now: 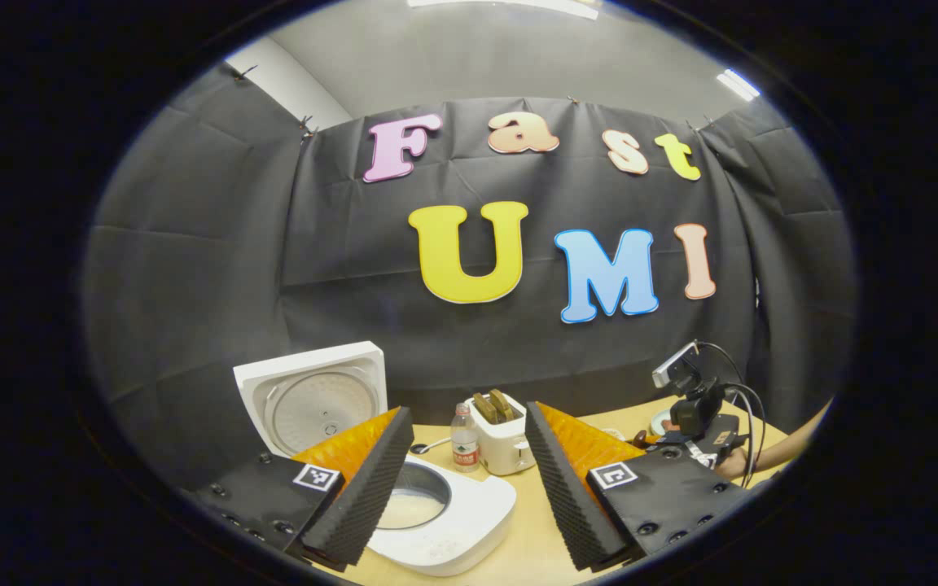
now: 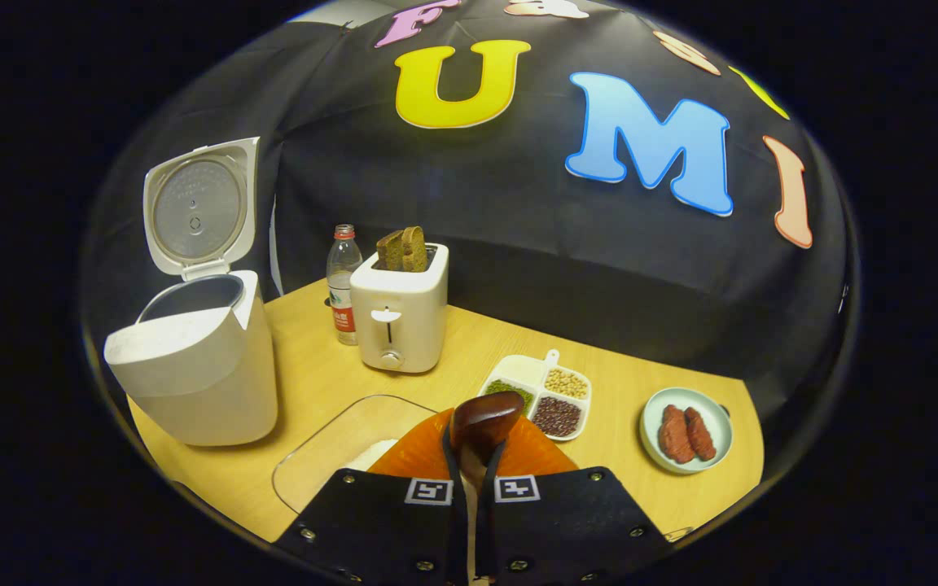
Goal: Close the left gripper, press the button to open the rice cooker; take a wooden spoon from the chopstick holder with the right hand, scoop a spoonful of rice and pour it into the rice cooker, then put the wooden spoon back into the chopstick holder.
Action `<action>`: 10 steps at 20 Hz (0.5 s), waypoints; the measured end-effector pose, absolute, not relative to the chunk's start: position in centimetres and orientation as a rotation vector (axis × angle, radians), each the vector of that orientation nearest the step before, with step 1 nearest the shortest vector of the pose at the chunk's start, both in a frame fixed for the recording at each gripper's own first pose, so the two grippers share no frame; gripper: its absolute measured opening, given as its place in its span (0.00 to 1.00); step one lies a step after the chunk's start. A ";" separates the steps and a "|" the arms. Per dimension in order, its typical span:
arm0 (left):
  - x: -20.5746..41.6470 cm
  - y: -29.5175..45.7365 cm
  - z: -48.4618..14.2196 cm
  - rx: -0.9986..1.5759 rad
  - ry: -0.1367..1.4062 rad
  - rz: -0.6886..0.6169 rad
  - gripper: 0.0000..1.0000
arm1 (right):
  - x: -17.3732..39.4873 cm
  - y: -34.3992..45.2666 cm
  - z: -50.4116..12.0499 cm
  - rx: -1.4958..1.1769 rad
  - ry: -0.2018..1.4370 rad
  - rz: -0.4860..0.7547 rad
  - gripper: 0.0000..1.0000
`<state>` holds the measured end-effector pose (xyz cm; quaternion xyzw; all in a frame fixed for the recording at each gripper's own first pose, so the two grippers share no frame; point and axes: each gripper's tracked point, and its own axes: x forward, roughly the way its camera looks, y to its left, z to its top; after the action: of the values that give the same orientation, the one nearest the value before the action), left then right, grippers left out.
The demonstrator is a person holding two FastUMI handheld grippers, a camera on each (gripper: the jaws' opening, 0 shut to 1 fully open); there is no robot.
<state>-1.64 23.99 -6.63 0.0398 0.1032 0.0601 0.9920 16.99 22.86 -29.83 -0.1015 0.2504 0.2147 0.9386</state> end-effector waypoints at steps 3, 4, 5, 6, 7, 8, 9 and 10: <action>-1.8 24.6 -7.4 0.072 0.217 0.121 0.96 | 15.4 24.5 -30.3 -0.014 0.579 0.471 0.05; -1.9 24.7 -7.6 0.074 0.220 0.121 0.96 | 15.2 24.9 -30.3 0.047 0.596 0.479 0.05; -2.0 24.9 -7.8 0.075 0.223 0.122 0.96 | 15.1 25.2 -30.4 0.110 0.617 0.482 0.05; -2.2 25.0 -7.9 0.073 0.226 0.124 0.96 | 15.3 25.2 -30.4 0.172 0.633 0.472 0.04; -2.4 25.2 -8.1 0.069 0.228 0.124 0.96 | 15.5 25.1 -30.4 0.245 0.652 0.464 0.05; -2.6 25.3 -8.3 0.065 0.229 0.125 0.96 | 15.8 24.9 -30.4 0.323 0.672 0.448 0.04; -2.9 25.2 -8.4 0.063 0.232 0.125 0.96 | 16.0 24.5 -30.3 0.412 0.690 0.430 0.04; -3.0 25.3 -8.4 0.061 0.232 0.121 0.96 | 16.3 23.9 -30.0 0.502 0.705 0.404 0.04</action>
<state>-2.97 25.29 -8.36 0.0307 0.1158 0.0604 0.9910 16.27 23.89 -30.04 0.2415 0.3394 0.1943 0.8881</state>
